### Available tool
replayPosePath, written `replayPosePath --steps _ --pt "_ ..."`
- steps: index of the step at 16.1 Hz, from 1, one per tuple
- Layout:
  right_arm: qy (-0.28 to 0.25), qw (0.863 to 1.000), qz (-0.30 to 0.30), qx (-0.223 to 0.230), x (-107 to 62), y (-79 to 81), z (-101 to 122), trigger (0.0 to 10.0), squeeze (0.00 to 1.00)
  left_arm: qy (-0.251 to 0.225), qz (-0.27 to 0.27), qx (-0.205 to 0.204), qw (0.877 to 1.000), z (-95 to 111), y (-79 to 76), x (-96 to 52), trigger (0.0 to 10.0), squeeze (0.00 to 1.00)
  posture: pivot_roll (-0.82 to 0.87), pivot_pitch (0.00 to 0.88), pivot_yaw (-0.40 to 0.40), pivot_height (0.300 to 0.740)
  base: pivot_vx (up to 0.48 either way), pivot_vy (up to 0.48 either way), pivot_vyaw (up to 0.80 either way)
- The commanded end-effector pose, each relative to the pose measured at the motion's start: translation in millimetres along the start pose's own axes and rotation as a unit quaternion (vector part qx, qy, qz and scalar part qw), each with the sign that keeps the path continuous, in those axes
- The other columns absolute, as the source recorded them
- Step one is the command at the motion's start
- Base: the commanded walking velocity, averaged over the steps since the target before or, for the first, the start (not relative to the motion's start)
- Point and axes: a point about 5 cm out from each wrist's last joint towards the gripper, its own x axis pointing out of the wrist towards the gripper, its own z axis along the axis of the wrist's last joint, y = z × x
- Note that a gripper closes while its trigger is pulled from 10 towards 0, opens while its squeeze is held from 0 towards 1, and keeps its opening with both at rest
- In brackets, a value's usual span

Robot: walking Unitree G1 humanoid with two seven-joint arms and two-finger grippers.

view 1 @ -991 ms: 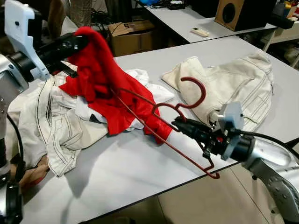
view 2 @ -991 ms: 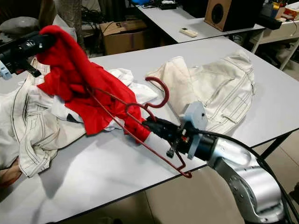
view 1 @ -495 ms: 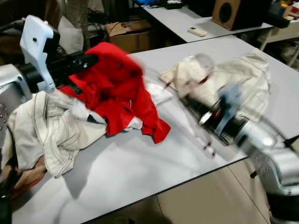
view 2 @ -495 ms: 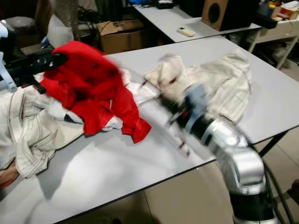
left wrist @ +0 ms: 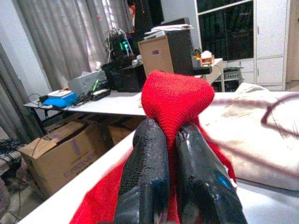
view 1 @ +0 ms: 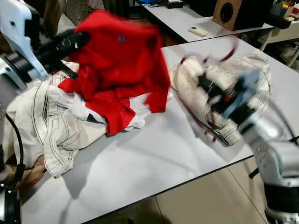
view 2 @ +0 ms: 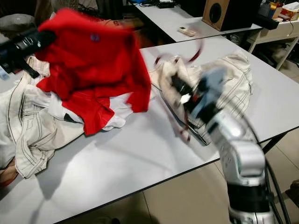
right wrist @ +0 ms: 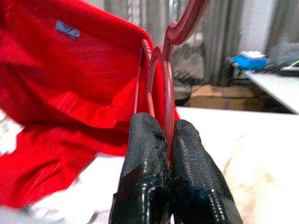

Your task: Hang hanger

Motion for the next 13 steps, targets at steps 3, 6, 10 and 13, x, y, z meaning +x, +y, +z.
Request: replayPosePath --steps 3,6,10,13 --pt "0.023 0.999 0.043 0.025 -4.1 10.2 -5 10.0 0.0 -0.016 -0.012 -0.003 1.0 3 -8.4 4.6 0.0 0.0 -0.04 0.0 0.031 0.74 0.0 0.0 0.0" --pt "0.048 0.991 0.066 0.106 -4.8 18.9 -21 10.0 0.0 -0.024 -0.048 -0.005 0.999 4 -21.7 12.0 0.0 0.0 -0.03 0.0 0.032 0.74 0.0 0.0 0.0" --pt "0.107 0.963 0.081 0.232 -0.7 22.1 -47 10.0 0.0 -0.032 -0.076 0.015 0.996 4 -35.7 19.2 0.0 0.0 -0.02 0.0 0.025 0.74 0.0 0.0 0.0" --pt "0.109 0.957 0.112 0.246 -4.6 24.5 -45 10.0 0.0 -0.035 -0.052 0.063 0.996 7 -32.9 22.5 0.0 0.0 -0.02 0.0 0.023 0.74 0.0 0.0 0.0"
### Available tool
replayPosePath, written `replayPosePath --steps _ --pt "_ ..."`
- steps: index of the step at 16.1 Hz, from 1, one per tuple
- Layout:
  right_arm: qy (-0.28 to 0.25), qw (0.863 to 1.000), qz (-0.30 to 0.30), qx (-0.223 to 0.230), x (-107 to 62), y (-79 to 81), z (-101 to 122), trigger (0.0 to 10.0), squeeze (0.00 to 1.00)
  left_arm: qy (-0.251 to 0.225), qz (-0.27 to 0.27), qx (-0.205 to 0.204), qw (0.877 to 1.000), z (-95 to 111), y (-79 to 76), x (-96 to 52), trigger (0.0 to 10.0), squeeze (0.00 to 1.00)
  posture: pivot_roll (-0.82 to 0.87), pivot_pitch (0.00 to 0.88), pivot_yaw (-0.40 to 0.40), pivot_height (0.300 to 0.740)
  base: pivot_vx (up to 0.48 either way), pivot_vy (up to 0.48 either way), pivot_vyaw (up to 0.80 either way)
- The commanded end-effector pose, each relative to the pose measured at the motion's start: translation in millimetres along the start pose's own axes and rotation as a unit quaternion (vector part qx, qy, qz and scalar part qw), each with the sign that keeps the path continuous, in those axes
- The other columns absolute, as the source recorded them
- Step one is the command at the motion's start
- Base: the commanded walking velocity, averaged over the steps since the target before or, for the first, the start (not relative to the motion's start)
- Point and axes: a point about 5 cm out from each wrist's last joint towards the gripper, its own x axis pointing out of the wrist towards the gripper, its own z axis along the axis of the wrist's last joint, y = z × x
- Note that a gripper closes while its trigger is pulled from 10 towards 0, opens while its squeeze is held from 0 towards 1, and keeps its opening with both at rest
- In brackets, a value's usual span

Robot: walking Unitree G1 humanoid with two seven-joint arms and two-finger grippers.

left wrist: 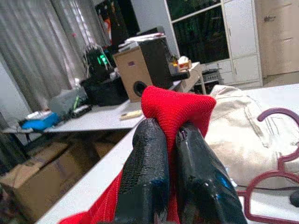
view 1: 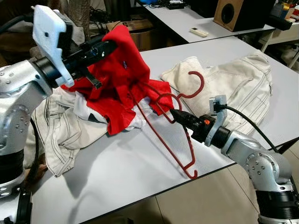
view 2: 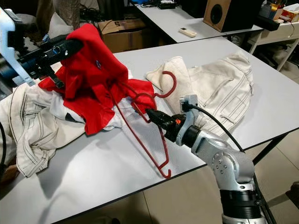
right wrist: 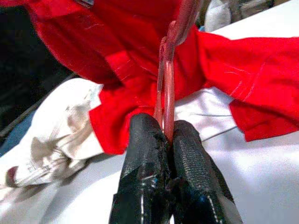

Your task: Hang hanger

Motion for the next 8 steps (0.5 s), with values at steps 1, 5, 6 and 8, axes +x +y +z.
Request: replayPosePath --steps 1,5,6,8 --pt "-0.003 1.0 0.008 0.003 -2.0 1.3 4 10.0 0.0 -0.015 -0.012 0.021 1.0 10 -0.7 0.1 0.0 0.0 -0.02 0.0 0.023 0.74 0.0 0.0 0.0" --pt "-0.032 0.995 -0.073 0.056 0.8 -23.2 11 10.0 0.0 0.065 -0.17 0.008 0.983 -8 -38.2 -11.1 0.0 0.0 -0.02 0.0 0.024 0.74 0.0 0.0 0.0" --pt "-0.074 0.986 -0.099 0.108 5.9 -30.5 19 10.0 0.0 0.135 -0.197 -0.002 0.971 -30 -48.3 -17.8 0.0 0.0 -0.02 0.0 0.024 0.74 0.0 0.0 0.0" --pt "-0.114 0.974 -0.064 0.185 21.7 -22.3 24 10.0 0.0 0.189 -0.192 0.002 0.963 -55 -56.6 -18.5 0.0 0.0 -0.03 0.0 0.024 0.74 0.0 0.0 0.0"
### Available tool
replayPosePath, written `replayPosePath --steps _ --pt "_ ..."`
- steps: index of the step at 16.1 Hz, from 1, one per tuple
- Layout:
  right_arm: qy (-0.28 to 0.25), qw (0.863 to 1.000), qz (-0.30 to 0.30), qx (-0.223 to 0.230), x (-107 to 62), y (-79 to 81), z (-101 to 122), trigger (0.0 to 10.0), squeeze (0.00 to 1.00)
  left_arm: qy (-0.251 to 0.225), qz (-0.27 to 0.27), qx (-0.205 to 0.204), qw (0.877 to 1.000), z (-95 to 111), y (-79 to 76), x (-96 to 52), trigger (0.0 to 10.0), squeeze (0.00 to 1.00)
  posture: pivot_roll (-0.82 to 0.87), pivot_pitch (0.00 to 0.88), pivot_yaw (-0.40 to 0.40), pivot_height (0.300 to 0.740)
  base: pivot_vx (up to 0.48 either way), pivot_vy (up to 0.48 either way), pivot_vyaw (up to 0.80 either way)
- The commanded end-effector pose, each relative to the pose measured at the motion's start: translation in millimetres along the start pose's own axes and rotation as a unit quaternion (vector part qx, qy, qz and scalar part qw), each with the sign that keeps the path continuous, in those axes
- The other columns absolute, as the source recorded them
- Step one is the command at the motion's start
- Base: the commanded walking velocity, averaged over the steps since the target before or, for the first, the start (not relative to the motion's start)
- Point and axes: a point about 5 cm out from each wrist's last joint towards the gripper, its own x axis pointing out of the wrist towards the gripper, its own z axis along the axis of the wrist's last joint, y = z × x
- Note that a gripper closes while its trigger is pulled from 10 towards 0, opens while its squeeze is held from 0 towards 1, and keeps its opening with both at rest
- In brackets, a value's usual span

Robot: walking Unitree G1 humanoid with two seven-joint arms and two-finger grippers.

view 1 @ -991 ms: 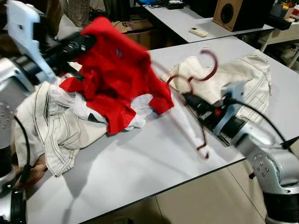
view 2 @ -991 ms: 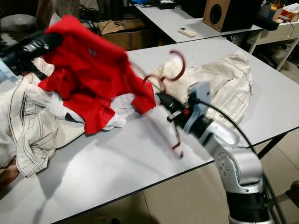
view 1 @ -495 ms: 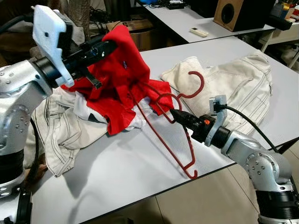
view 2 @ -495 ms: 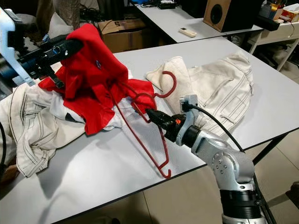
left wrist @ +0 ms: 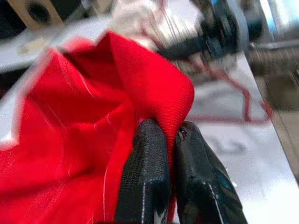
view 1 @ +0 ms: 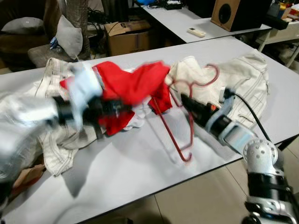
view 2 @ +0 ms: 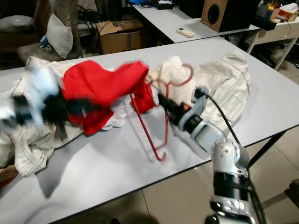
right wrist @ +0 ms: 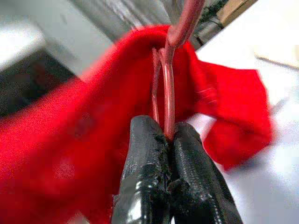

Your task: Hang hanger

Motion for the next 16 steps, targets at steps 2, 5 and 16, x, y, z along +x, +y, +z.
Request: replayPosePath --steps 2,5,16 --pt "-0.024 0.998 0.029 0.057 14.0 13.1 0 10.0 0.0 0.007 0.049 0.011 0.999 -9 2.1 18.1 0.0 0.0 -0.01 0.0 0.021 0.74 0.0 0.0 0.0" --pt "-0.081 0.974 0.061 0.202 43.7 31.6 -4 10.0 0.0 -0.035 0.049 -0.045 0.997 -13 -5.9 35.7 0.0 0.0 0.0 0.0 0.025 0.74 0.0 0.0 0.0" --pt "-0.13 0.947 0.011 0.294 96.7 42.9 -13 10.0 0.0 -0.087 -0.113 -0.165 0.976 -7 -54.0 61.9 0.0 0.0 0.03 0.0 0.04 0.74 0.0 0.0 0.0"
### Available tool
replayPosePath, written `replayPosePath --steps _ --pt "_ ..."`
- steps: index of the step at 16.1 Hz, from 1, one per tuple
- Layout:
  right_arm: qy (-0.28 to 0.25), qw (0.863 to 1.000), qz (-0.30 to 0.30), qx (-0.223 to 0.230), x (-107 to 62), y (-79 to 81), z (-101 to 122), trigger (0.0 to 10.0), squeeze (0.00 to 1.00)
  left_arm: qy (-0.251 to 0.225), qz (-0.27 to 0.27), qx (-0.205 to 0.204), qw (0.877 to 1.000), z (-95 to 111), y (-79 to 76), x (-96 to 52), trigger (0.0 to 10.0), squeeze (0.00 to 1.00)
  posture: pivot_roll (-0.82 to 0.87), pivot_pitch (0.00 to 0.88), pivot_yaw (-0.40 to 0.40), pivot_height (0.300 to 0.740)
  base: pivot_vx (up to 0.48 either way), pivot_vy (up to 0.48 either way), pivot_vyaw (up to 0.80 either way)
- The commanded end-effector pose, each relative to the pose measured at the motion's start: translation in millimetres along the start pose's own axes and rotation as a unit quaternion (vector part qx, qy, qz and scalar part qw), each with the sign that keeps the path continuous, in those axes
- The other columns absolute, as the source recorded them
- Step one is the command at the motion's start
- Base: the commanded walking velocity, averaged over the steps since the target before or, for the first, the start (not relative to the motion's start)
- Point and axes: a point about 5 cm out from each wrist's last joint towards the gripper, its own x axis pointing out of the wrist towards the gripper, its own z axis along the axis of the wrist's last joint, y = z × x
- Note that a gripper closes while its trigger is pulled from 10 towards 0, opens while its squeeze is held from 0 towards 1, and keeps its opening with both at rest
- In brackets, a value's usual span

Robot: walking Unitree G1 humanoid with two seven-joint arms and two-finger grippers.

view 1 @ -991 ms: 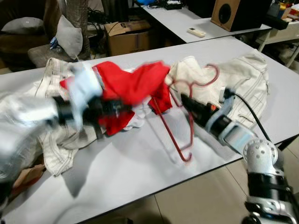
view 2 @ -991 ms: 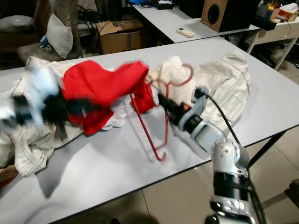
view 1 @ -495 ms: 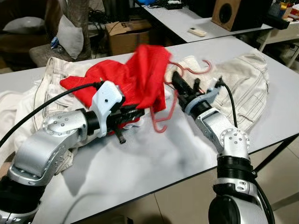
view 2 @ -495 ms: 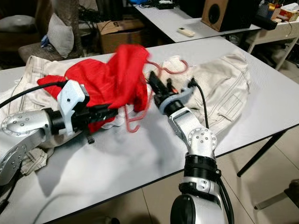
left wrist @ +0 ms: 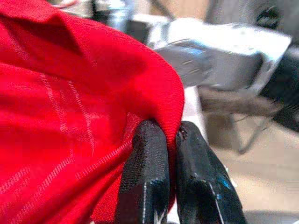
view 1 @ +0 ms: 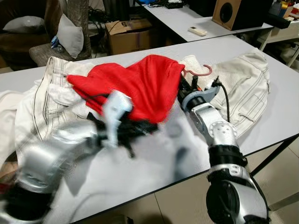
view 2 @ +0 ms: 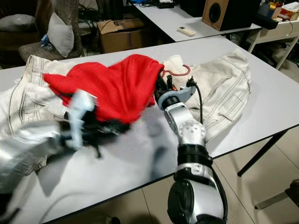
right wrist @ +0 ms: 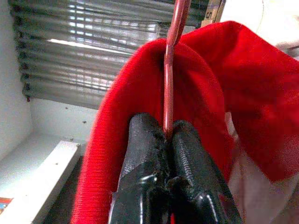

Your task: Hang hanger

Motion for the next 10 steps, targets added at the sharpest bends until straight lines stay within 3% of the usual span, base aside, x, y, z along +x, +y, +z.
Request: replayPosePath --steps 1,3,5,6,7,8,9,10 --pt "0.024 0.998 0.045 0.046 16.2 27.2 -35 10.0 0.0 -0.007 -0.025 -0.011 1.0 2 -7.9 9.7 0.0 0.0 0.03 0.0 0.04 0.74 0.0 0.0 0.0" --pt "0.027 0.997 0.047 0.048 17.6 28.5 -39 10.0 0.0 -0.013 -0.003 -0.021 1.0 2 -4.8 22.0 0.0 0.0 0.02 0.0 0.038 0.74 0.0 0.0 0.0" --pt "0.039 0.998 0.045 0.034 17.6 27.6 -46 10.0 0.0 -0.076 0.055 -0.021 0.995 19 4.8 41.1 0.0 0.0 0.02 0.0 0.037 0.74 0.0 0.0 0.0" --pt "0.04 0.997 0.058 0.039 17.1 29.7 -47 10.0 0.0 -0.068 0.069 -0.018 0.995 19 6.6 43.0 2.6 0.0 0.02 0.0 0.038 0.74 0.0 0.0 0.0" --pt "0.04 0.997 0.061 0.033 16.9 31.3 -48 10.0 0.0 0.022 0.117 0.065 0.991 1 13.7 44.7 10.0 0.0 0.01 0.0 0.038 0.74 0.0 0.0 0.0" --pt "0.031 0.998 0.054 0.031 17.9 31.3 -46 10.0 0.0 0.063 0.132 0.098 0.984 -11 17.9 41.3 10.0 0.0 0.01 0.0 0.038 0.74 0.0 0.0 0.0" --pt "0.03 0.998 0.049 0.018 18.0 30.0 -41 10.0 0.0 0.089 0.155 0.115 0.977 -18 21.8 34.3 10.0 1.0 0.01 0.0 0.038 0.74 0.0 0.0 0.0" --pt "0.029 0.999 0.045 0.004 17.8 29.5 -39 10.0 0.0 0.09 0.153 0.112 0.978 -18 20.9 31.9 10.0 1.0 0.01 0.0 0.037 0.74 0.0 0.0 0.0"
